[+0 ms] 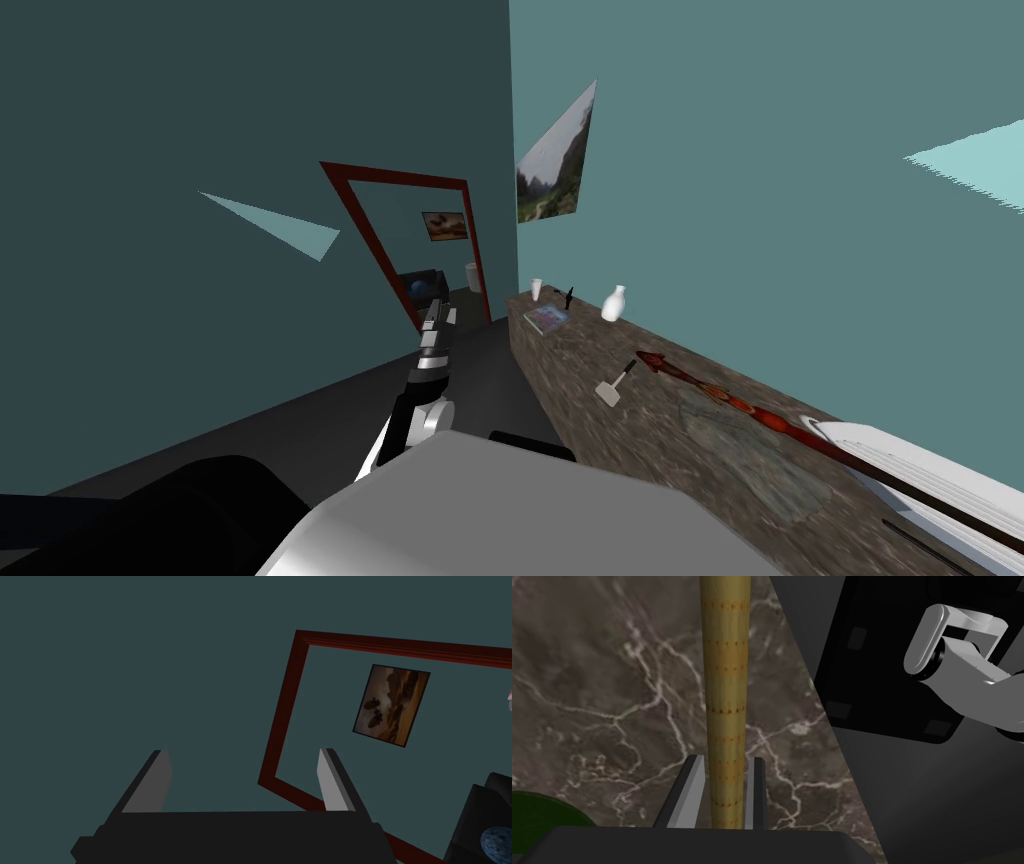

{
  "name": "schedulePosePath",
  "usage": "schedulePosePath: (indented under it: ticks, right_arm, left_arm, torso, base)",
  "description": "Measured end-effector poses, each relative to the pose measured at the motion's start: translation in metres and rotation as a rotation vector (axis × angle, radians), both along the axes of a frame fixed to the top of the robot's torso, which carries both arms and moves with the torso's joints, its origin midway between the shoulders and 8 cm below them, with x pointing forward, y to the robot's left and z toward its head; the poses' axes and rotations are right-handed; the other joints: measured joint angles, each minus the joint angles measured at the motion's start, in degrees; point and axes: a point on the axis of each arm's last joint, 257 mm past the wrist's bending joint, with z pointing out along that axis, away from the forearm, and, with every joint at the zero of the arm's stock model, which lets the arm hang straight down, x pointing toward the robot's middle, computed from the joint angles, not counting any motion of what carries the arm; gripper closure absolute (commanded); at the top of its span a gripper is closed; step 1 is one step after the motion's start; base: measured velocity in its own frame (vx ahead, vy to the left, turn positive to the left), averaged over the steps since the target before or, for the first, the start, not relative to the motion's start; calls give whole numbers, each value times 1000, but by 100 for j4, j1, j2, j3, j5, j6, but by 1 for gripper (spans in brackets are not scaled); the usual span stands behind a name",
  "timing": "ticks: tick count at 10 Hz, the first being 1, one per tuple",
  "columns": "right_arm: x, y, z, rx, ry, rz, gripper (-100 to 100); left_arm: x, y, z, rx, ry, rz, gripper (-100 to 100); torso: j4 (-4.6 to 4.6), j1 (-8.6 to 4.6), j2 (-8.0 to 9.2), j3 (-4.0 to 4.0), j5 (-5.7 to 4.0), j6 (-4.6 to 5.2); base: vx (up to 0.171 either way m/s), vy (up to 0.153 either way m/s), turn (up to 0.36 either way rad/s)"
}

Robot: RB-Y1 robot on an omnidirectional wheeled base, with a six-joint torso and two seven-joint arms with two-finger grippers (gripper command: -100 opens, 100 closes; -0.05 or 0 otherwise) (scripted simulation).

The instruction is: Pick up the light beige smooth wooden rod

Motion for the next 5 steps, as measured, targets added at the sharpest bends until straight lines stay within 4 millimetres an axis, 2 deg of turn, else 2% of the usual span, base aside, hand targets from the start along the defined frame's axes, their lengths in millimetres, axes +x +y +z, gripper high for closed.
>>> schedulePosePath:
  ticks: [1, 2, 5]
  right_arm:
    - [0, 0, 0, 0, 0, 0, 0]
    - [0, 0, 0, 0, 0, 0, 100]
    - [11, -1, 9, 0, 2, -9, 100]
  left_arm:
    - [0, 0, 0, 0, 0, 0, 0]
    - [0, 0, 0, 0, 0, 0, 0]
    - [0, 0, 0, 0, 0, 0, 0]
  torso:
    - [0, 0, 0, 0, 0, 0]
    - [0, 0, 0, 0, 0, 0]
    - [1, -9, 1, 0, 1, -9]
  base:
    - [0, 0, 0]
    - [-5, -13, 52]
    - [-23, -27, 84]
